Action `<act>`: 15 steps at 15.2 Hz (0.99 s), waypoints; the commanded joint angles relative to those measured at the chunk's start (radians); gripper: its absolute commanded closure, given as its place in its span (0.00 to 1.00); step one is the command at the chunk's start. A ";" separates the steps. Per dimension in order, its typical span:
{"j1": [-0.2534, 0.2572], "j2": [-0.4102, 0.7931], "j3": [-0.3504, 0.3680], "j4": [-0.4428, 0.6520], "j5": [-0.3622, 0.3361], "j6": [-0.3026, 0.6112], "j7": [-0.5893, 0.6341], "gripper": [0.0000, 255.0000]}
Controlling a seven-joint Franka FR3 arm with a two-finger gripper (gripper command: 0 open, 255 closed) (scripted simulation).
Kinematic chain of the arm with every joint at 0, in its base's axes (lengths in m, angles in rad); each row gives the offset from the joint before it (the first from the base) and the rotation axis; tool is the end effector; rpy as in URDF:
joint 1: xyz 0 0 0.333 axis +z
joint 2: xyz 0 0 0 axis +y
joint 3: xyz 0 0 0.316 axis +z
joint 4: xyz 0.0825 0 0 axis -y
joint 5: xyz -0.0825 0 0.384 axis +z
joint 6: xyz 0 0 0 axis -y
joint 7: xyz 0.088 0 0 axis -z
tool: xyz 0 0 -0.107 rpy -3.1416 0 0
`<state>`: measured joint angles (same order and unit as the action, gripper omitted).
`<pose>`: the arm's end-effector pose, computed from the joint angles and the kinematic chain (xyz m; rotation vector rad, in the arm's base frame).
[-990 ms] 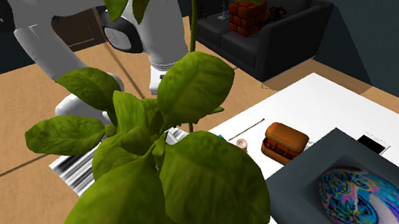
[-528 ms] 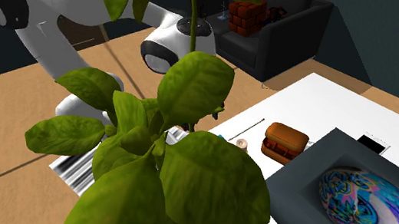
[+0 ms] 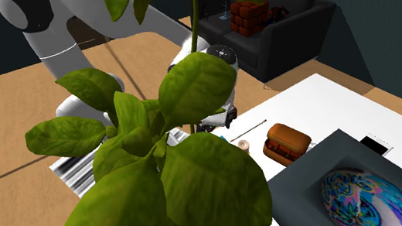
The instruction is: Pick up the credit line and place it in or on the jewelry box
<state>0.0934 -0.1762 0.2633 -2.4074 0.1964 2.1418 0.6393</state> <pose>0.4268 0.1679 0.3712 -3.0157 0.6156 0.2092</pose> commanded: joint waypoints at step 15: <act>0.006 0.053 0.012 -0.045 0.002 0.098 0.007 1.00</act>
<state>0.0988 -0.1261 0.2744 -2.4507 0.1974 2.2378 0.6462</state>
